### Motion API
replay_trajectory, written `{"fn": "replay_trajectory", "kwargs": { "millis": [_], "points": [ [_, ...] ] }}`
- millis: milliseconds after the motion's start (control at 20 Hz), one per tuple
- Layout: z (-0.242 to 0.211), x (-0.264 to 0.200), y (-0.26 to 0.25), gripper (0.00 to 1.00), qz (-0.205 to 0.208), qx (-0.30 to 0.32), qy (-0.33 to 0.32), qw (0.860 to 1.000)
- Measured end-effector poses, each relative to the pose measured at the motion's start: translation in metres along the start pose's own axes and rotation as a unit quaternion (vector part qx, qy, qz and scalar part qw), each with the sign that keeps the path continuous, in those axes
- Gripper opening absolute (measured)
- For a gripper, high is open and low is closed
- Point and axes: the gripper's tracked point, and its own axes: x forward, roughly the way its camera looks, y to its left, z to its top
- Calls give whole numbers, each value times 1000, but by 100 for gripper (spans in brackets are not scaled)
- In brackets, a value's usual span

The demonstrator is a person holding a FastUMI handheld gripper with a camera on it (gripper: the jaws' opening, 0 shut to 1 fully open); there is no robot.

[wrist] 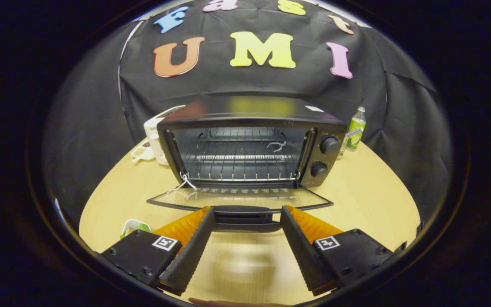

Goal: Open the toaster oven, put the food inside, and close the toaster oven door.

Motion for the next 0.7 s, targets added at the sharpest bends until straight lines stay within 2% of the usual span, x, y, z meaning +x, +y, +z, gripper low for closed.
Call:
{"fn": "replay_trajectory", "kwargs": {
  "millis": [150,400,600,700],
  "points": [
    [-21,10,-3,100,3,10,48,999],
    [-33,23,-5,100,40,58,106,992],
    [-25,0,17,98,127,96,116,980],
    [-19,-12,30,97,160,95,116,976]
  ]
}}
